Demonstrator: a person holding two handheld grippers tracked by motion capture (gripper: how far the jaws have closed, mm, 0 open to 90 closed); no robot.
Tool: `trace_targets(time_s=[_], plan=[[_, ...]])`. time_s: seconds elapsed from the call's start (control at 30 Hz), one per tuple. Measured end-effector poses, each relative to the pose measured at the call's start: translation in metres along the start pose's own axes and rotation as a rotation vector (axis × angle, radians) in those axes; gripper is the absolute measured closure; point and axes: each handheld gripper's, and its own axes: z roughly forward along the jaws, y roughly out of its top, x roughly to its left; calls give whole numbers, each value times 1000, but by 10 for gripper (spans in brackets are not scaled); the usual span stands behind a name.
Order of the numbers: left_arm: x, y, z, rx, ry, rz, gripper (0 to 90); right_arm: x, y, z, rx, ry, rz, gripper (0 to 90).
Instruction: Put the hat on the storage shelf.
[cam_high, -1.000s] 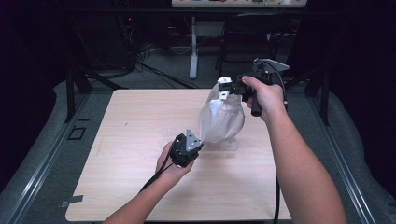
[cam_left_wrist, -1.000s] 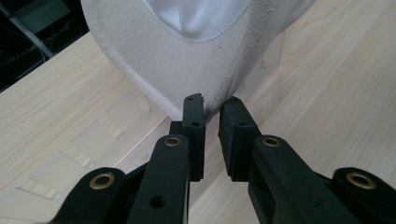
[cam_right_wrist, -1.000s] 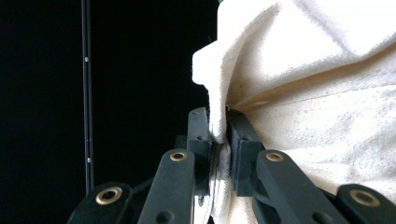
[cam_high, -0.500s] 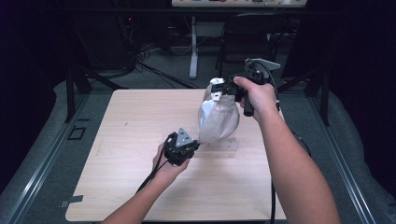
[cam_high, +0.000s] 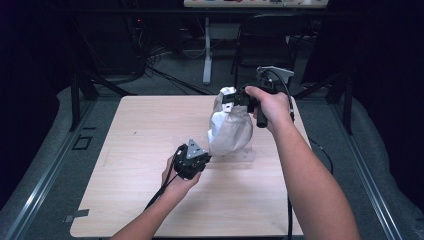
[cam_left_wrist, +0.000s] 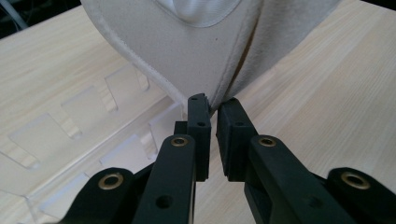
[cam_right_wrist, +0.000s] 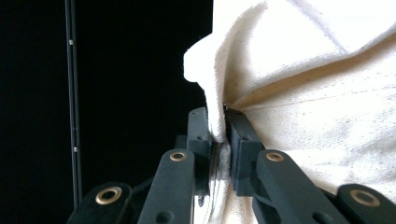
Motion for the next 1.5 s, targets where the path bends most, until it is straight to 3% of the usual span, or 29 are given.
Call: trace_targets(time_s=[0.2, 0.37, 0.5, 0.73, 1.07, 1.5], plan=[[1, -1, 0, -10, -20, -4, 817, -7, 0, 0, 0, -9, 9, 813], [-4, 4, -4, -89, -39, 19, 665, -10, 1, -1, -5, -21, 5, 812], [-11, 14, -3, -84, -21, 52, 639, -10, 1, -1, -11, -21, 8, 813], [-13, 20, -1, -51, 44, 66, 814, -10, -1, 1, -3, -19, 2, 810], [-11, 17, -2, -57, 62, 89, 842, -15, -2, 2, -4, -25, -3, 789], [1, 1, -1, -61, 31, -10, 852, -16, -5, 15, 26, -77, -24, 786]])
